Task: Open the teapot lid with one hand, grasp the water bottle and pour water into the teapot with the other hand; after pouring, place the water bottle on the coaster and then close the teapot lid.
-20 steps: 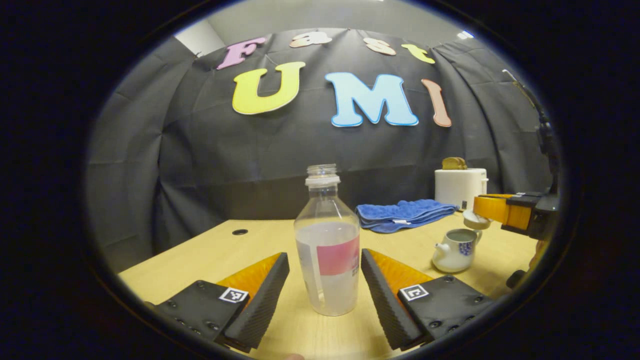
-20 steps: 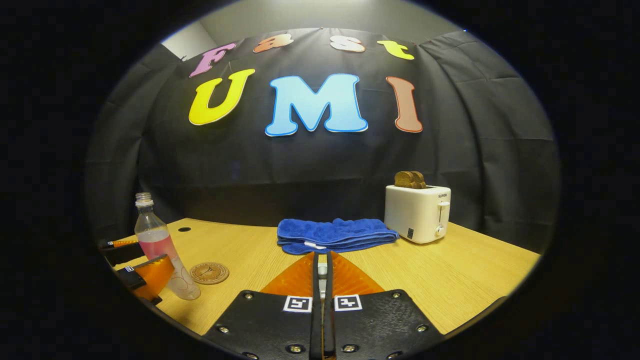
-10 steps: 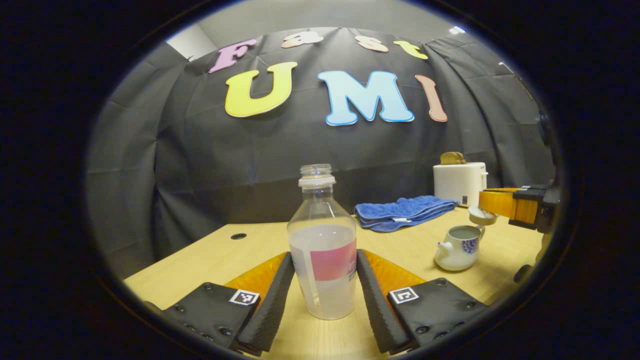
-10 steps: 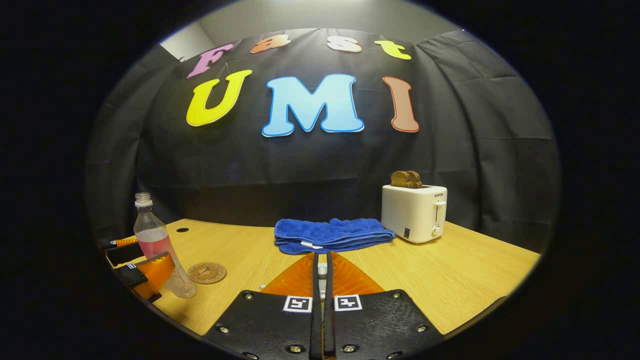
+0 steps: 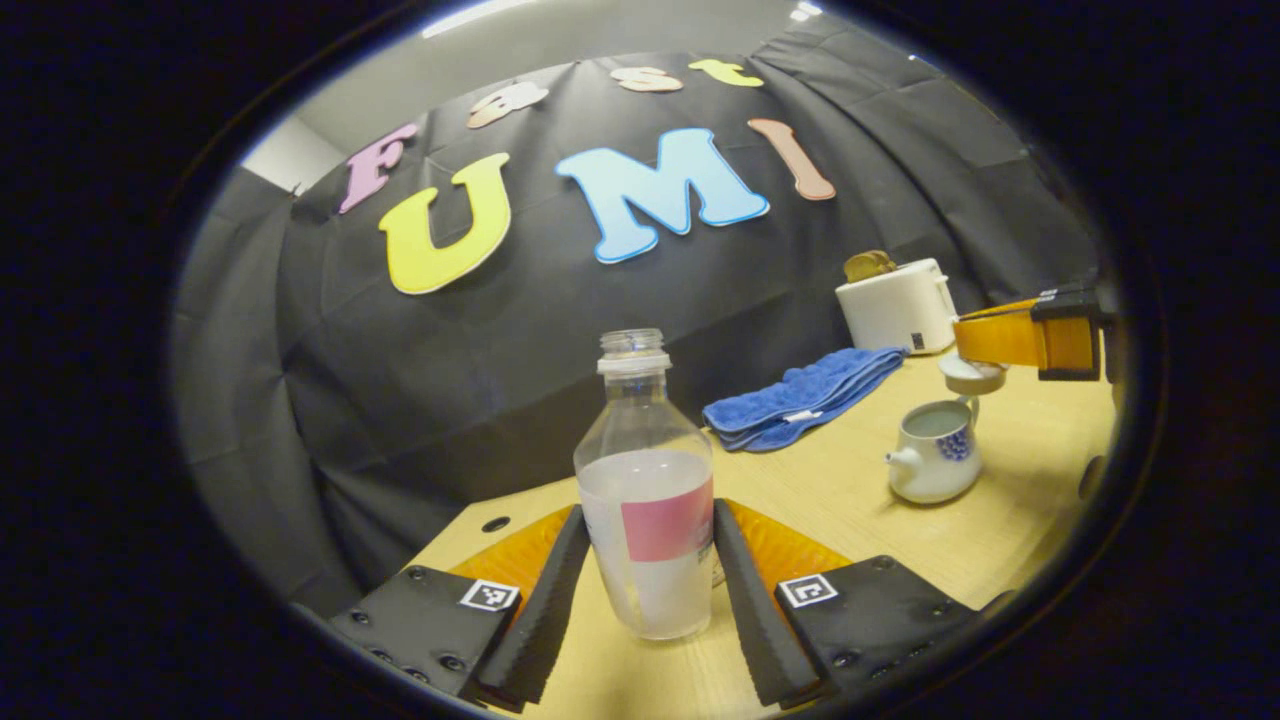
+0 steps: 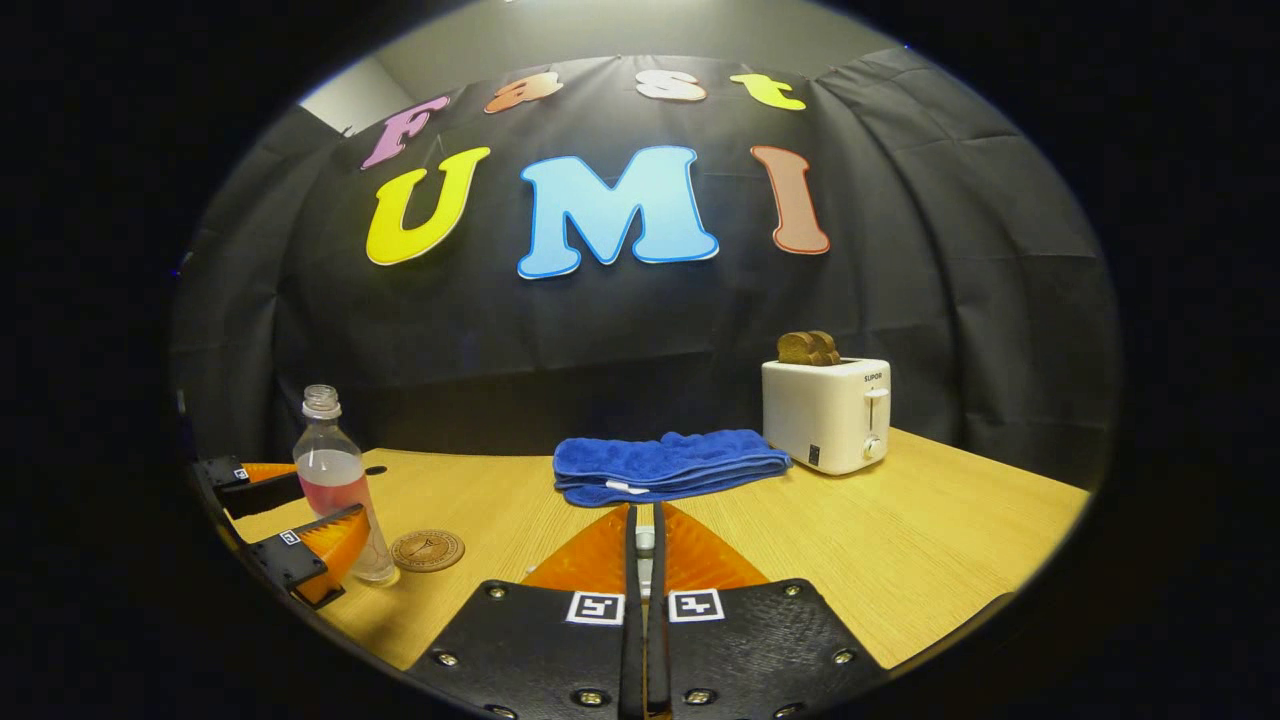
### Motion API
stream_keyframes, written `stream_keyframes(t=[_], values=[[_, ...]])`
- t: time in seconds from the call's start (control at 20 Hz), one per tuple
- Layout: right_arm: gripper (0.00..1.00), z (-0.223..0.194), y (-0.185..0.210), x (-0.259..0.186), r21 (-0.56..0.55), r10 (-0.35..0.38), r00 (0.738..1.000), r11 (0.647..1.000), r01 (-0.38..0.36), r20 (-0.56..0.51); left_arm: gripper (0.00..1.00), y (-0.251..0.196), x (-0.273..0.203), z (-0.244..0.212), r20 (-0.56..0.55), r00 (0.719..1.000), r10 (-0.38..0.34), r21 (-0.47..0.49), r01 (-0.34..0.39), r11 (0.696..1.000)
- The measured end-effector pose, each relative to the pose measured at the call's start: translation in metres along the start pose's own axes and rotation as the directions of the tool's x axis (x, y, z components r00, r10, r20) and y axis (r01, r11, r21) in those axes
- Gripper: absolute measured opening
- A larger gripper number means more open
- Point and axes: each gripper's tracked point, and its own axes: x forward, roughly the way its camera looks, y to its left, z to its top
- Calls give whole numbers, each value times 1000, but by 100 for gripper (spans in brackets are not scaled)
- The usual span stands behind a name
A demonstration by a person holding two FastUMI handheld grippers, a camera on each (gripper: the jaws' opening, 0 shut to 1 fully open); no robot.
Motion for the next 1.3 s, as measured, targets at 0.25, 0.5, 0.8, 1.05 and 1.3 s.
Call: stream_keyframes(t=[0.25,0.5,0.8,1.05,1.3], values=[[2,-1,-13,-7,24,-14,1000,1000,14,0,86,-12,5,13,17,999,-36,99,34,994],[2,-6,-29,-16,48,-31,999,998,32,-7,86,-25,12,19,8,998,-67,192,64,979],[2,-10,-44,-25,79,-52,999,995,52,-10,86,-36,18,33,5,996,-93,357,86,930],[2,-17,-54,-33,78,-70,997,994,71,-19,86,-51,22,37,-11,992,-126,462,117,879],[2,-17,-63,-38,83,-88,996,993,88,-6,86,-61,32,42,-24,990,-141,586,128,800]])
